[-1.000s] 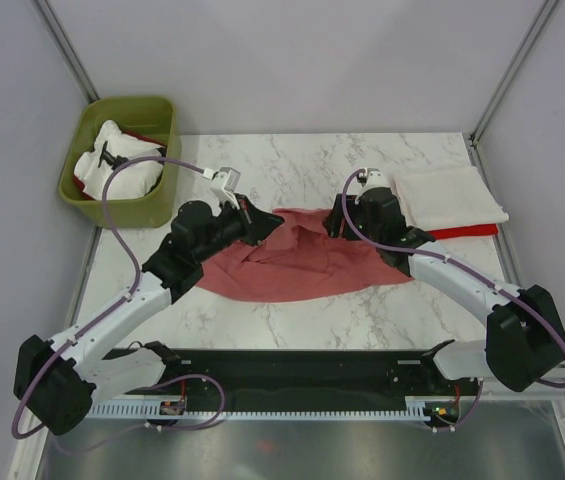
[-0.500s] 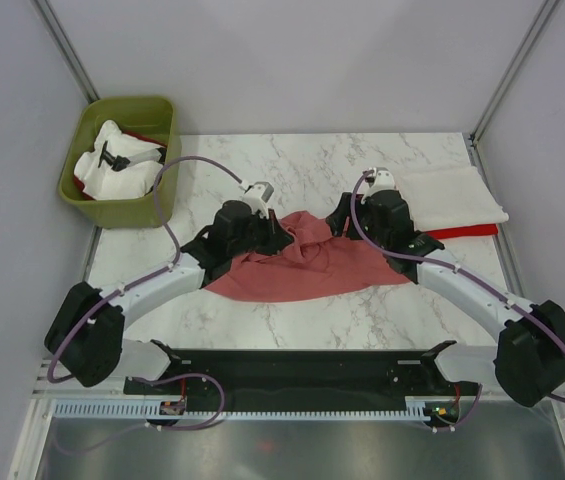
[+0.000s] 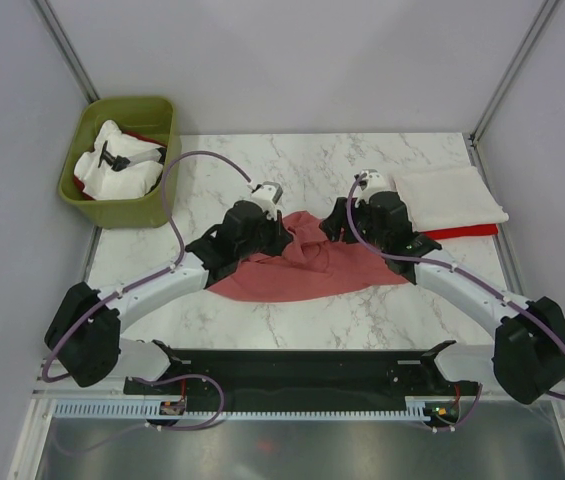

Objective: Fold and stack the t-shirts
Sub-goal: Flatten the tshirt out

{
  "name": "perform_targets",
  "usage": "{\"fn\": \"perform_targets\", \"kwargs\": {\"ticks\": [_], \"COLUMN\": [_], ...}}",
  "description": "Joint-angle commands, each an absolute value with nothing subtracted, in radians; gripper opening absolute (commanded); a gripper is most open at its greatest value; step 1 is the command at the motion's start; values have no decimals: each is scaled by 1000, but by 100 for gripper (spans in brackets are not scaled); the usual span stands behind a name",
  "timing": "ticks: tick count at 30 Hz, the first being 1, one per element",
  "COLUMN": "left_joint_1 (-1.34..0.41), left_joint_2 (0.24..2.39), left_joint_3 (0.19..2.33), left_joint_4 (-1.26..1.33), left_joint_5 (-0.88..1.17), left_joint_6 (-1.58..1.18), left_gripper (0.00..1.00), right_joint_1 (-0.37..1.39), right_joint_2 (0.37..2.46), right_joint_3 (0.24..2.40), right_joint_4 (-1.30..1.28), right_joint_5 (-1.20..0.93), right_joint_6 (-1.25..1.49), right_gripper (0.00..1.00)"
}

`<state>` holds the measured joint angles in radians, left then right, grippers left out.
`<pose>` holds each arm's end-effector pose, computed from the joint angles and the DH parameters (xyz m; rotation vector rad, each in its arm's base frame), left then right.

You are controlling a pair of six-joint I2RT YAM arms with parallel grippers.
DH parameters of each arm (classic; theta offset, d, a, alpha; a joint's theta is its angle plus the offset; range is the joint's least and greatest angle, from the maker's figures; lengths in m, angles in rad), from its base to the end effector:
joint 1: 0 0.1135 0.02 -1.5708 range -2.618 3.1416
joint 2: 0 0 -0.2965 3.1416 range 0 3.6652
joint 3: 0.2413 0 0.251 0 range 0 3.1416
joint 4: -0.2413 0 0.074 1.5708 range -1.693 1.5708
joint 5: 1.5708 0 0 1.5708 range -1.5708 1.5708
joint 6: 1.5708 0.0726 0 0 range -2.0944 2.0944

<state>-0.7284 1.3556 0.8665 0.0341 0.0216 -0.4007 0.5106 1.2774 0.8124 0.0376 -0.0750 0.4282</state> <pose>0.2465 -0.2220 0.2772 0.3573 2.0743 -0.7220 0.2697 0.1573 0.2810 -0.1346 2.0575 0.6689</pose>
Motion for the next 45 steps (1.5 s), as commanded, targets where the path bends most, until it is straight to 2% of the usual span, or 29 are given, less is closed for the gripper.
{"fn": "perform_targets", "kwargs": {"ticks": [1,2,3,4,6,7,10,13,21,27,31,36,45], "left_joint_1": [-729,-729,-729,-729,-729,-727,-704,-646,-542,-462,-450,-431,-425], "left_joint_2": [1342,1359,1362,1365,1335,1315,1249,1203,1144,1131,1118,1045,966], "left_joint_3": [942,951,968,972,954,944,905,864,790,730,710,667,615], "left_joint_4": [-112,-151,-172,-190,-199,-196,-186,-178,-170,-127,-115,-124,-160], "left_joint_5": [-194,-213,-236,-289,-330,-363,-379,-356,-312,-241,-233,-279,-394], "left_joint_6": [-351,-348,-353,-374,-394,-409,-449,-517,-670,-768,-799,-841,-953], "left_gripper": [6,9,18,46,75,84,86,82,81,81,81,80,78], "right_joint_1": [508,506,508,508,509,512,543,595,765,925,976,1031,1098], "right_joint_2": [1290,1298,1314,1322,1344,1353,1391,1433,1486,1566,1653,1741,1828], "right_joint_3": [816,821,822,824,822,824,839,861,908,989,1041,1121,1195], "right_joint_4": [81,78,80,83,97,101,110,114,124,63,52,18,3], "right_joint_5": [-101,-107,-113,-120,-141,-146,-166,-144,-86,95,164,282,468], "right_joint_6": [399,399,399,400,405,406,400,394,324,314,299,253,379], "right_gripper": [66,66,65,65,65,65,64,62,63,63,74,73,74]}}
